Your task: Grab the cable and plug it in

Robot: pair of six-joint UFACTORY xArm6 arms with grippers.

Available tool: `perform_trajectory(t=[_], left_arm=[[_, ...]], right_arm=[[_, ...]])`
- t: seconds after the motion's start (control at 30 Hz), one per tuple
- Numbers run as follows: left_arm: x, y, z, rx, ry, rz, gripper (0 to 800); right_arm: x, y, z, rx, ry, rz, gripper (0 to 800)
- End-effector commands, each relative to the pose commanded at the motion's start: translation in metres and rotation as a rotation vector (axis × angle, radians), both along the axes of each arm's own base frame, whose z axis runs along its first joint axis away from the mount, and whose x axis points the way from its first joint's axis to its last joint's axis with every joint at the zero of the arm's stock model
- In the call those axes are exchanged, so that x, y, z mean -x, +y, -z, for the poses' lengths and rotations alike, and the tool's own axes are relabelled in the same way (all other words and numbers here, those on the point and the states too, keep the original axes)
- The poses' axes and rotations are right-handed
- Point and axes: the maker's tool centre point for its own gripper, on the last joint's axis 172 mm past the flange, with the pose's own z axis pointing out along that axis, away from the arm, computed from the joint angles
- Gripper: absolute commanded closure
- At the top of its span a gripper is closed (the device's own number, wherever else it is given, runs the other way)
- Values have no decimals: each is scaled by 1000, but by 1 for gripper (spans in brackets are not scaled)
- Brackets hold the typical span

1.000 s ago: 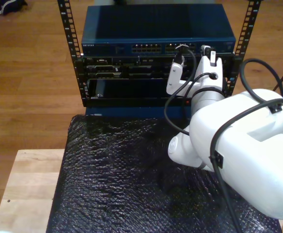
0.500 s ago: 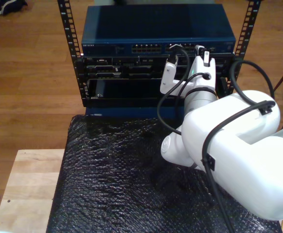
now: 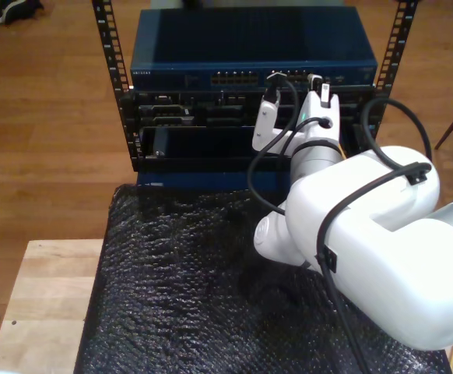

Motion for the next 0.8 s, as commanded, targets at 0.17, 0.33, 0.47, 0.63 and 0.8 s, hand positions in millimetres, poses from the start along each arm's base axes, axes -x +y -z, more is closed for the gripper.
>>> perform_trajectory(t=[0.17, 0.33, 0.47, 0.63, 0.8], left_arm=[[0, 0, 0, 0, 0, 0, 0], [0, 0, 0, 0, 0, 0, 0], [0, 0, 0, 0, 0, 0, 0], [0, 0, 0, 0, 0, 0, 0], [0, 0, 0, 0, 0, 0, 0]], right_arm=[[-4, 2, 2, -4, 1, -2, 800], [-7, 3, 4, -6, 0, -1, 800], [-8, 3, 2, -11, -5, 3, 800], [-10, -1, 5, -18, -3, 18, 800], [-10, -1, 5, -18, -3, 18, 800]])
